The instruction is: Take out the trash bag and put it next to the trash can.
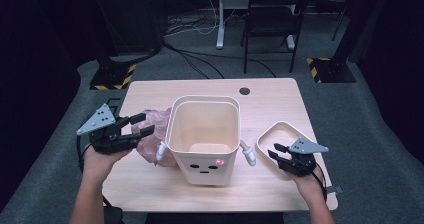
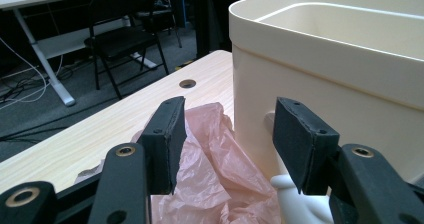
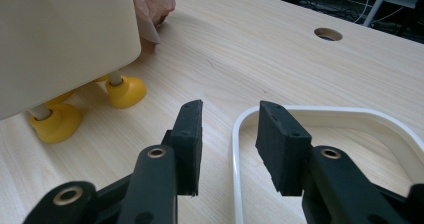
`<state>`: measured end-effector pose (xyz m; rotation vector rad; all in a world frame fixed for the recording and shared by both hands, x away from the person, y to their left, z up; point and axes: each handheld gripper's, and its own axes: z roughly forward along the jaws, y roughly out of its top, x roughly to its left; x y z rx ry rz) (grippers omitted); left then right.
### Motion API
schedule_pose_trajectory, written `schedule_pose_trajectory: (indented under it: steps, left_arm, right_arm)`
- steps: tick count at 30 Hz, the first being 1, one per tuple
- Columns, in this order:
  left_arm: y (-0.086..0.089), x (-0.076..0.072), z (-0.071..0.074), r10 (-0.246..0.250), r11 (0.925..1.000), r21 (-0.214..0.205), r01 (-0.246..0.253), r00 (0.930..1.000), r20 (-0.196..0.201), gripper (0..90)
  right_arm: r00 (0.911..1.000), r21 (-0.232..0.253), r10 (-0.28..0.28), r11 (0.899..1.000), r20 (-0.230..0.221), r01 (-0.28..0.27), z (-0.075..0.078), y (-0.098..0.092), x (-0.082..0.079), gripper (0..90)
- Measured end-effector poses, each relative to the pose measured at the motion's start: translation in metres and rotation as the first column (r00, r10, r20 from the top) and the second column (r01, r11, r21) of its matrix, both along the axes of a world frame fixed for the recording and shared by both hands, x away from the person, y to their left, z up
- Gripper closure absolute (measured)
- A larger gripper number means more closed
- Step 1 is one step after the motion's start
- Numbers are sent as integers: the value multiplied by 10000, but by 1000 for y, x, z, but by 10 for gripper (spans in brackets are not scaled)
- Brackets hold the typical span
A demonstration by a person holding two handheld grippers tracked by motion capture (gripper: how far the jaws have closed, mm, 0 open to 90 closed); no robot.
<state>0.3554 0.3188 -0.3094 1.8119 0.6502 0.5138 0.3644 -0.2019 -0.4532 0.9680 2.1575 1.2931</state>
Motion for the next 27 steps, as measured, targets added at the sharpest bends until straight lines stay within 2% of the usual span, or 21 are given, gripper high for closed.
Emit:
schedule_pose_trajectory:
  steps: [13,18,21,27]
  left_arm:
    - [1,-1,-2,130,9998,181,-129,9999,-41,464]
    - [3,-3,-1,84,10000,35,-84,10000,-2,464]
    - [4,-3,0,61,10000,-9,-61,10000,16,464]
    - [5,-5,0,-46,9999,-105,46,10000,37,464]
  right_arm:
    - [9979,-123,-195,9997,-613,187,-16,-6,2,650]
    - [9975,-216,-22,9998,-710,7,-20,-4,2,670]
    - [9972,-429,88,9990,-746,-121,-23,-1,3,675]
    - [9941,-610,97,9980,-1077,-163,-29,0,7,695]
